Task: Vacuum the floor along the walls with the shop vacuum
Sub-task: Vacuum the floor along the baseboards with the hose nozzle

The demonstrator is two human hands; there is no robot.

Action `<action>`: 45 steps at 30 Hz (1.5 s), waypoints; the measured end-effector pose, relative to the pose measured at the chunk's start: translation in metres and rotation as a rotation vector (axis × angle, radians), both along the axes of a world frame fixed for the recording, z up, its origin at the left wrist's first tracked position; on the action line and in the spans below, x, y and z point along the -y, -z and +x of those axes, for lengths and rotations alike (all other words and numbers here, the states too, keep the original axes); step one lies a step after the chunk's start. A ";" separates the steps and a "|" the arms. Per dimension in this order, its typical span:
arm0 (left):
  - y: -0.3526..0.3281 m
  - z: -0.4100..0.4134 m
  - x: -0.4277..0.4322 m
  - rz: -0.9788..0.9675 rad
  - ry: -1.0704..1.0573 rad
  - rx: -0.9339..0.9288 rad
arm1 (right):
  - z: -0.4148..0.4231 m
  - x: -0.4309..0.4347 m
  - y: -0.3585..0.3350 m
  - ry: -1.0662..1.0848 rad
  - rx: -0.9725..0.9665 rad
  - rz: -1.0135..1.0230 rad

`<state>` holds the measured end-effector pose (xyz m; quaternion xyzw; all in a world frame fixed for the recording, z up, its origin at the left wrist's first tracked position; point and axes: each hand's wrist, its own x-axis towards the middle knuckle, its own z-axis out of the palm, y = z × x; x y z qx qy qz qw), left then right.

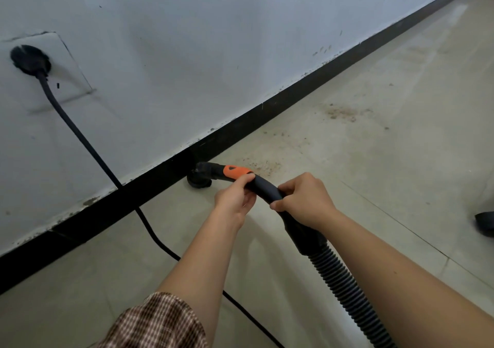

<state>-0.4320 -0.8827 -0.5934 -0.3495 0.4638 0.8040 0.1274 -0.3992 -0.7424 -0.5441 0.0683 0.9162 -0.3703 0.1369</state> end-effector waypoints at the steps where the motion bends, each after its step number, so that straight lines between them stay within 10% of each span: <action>1: 0.002 -0.002 0.003 -0.006 -0.002 -0.004 | -0.001 0.002 0.002 0.000 0.002 -0.012; 45: -0.006 0.010 -0.065 0.037 0.032 -0.029 | 0.015 -0.060 -0.011 0.127 -0.017 -0.035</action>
